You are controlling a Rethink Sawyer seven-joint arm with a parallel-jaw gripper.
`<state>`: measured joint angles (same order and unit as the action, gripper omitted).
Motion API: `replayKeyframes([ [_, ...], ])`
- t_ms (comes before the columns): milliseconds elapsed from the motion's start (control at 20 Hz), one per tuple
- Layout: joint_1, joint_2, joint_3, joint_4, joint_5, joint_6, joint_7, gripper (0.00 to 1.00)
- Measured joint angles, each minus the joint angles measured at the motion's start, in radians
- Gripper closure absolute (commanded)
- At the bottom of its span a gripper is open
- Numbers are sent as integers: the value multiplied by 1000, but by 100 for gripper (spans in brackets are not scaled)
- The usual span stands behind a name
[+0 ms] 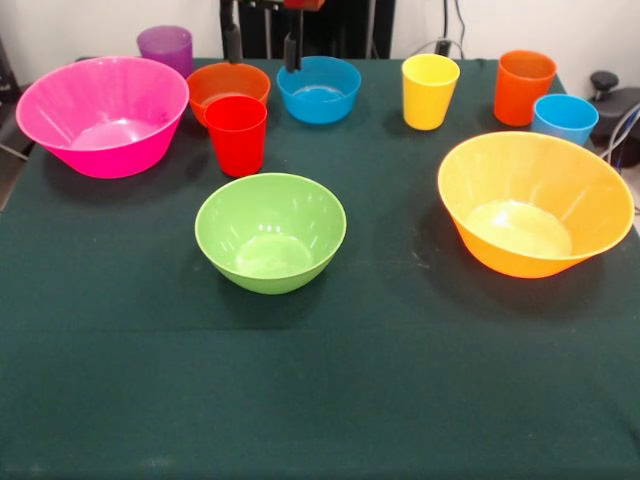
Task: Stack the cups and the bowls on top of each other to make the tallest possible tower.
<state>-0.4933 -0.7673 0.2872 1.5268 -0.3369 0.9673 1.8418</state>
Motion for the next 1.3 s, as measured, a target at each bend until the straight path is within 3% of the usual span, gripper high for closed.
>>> replayKeyframes([
  [1300,5,109,0,0,-18,-96,0,0],
])
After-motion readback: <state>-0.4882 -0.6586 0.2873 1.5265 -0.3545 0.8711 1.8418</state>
